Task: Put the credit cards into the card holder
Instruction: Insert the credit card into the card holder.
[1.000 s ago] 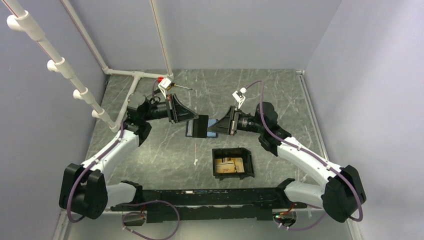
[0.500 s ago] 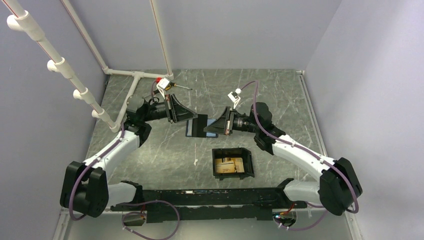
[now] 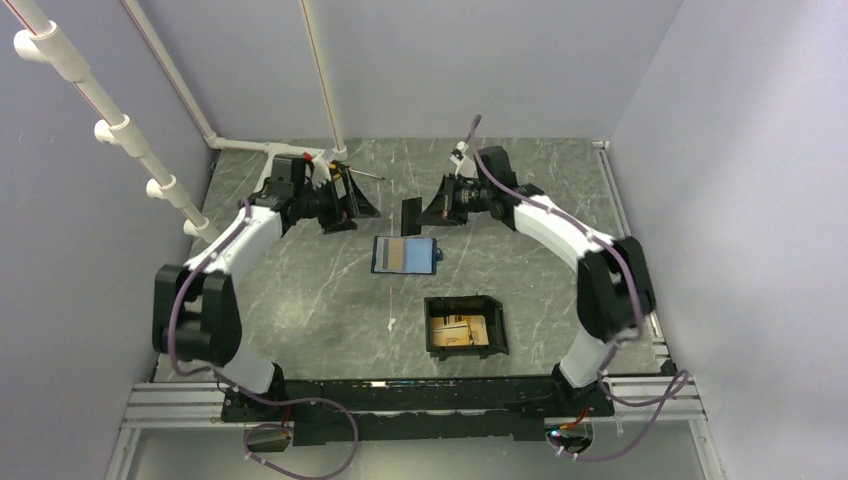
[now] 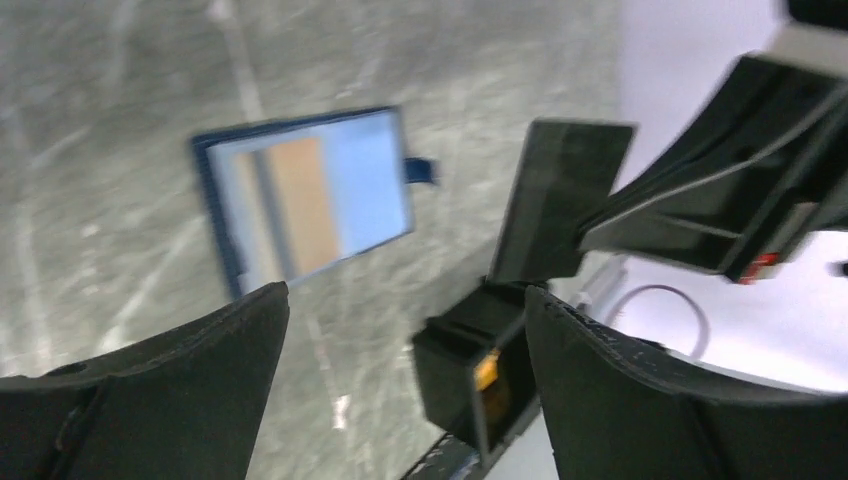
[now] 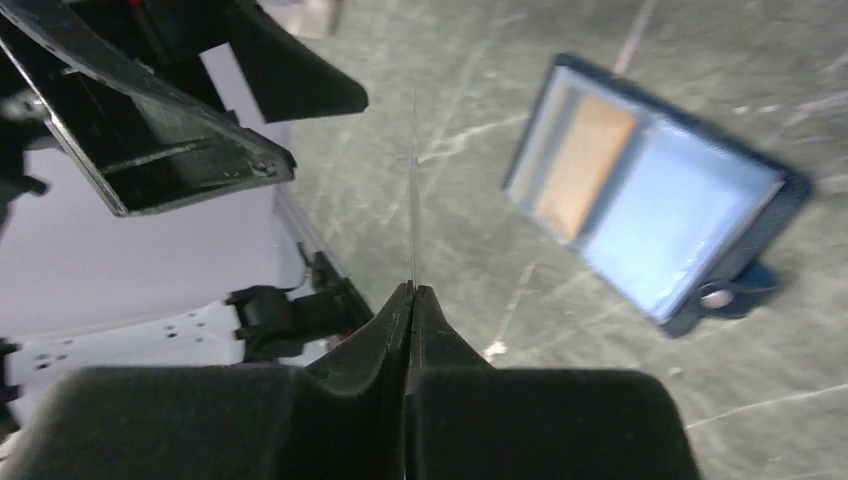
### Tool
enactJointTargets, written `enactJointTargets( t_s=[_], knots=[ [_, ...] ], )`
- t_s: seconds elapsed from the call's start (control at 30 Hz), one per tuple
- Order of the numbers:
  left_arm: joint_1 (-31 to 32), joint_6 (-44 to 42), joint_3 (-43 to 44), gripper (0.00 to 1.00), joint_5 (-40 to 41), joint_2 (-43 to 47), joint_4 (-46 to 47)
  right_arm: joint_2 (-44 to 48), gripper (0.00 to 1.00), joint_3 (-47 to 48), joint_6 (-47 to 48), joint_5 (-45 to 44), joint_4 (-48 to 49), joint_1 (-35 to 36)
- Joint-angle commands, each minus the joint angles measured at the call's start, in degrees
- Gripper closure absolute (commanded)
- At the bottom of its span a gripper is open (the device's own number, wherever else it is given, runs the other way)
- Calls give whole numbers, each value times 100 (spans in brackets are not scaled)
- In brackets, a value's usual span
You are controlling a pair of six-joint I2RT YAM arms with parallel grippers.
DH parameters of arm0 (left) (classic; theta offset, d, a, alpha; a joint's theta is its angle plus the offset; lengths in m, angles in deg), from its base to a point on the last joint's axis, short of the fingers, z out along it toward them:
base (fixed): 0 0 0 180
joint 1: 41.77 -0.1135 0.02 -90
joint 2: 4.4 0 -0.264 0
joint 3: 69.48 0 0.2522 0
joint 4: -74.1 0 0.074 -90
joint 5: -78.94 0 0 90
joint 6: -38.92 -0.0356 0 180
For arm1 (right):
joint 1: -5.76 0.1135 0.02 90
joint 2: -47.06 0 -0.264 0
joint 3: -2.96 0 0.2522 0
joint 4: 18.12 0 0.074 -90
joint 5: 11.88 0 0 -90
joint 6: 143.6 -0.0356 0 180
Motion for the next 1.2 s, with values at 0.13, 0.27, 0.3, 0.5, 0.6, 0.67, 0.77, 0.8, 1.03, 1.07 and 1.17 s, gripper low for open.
enactJointTargets(
  t_s=[0.13,0.27,0.3,0.5,0.6,0.67,0.77,0.8,1.03,1.07,1.17],
  knots=[
    [158,-1049,763,14,945,-1894,-1449,-1691,100,1600,1549,712,-2154,-126],
    [266,-1147,907,21,988,-2415,-1513,-2205,100,1679,1664,888,-2244,-147],
    [305,-1157,907,24,984,-2478,-1490,-2270,100,1670,1691,946,-2213,-162],
    [501,-1098,827,24,1268,-2648,-1326,-2507,100,1600,1731,1107,-2164,-317],
    [649,-1055,882,25,1484,-2748,-1363,-2656,100,1669,1840,1151,-2273,-343],
    [774,-1039,889,28,1692,-2764,-1367,-2715,100,1687,1847,1165,-2274,-343],
    [817,-865,774,38,1849,-2747,-1229,-2777,100,1687,1874,1235,-2209,-343],
    [817,-850,775,40,1879,-2776,-1229,-2793,100,1681,1903,1249,-2201,-343],
    [826,-855,856,44,1894,-2905,-1298,-2907,100,1636,1869,1349,-1979,-352],
    [826,-859,865,44,1912,-2914,-1308,-2915,100,1627,1849,1353,-1944,-344],
    [826,-884,900,44,1982,-2934,-1381,-2978,100,1608,1827,1268,-1949,-352]
  ],
)
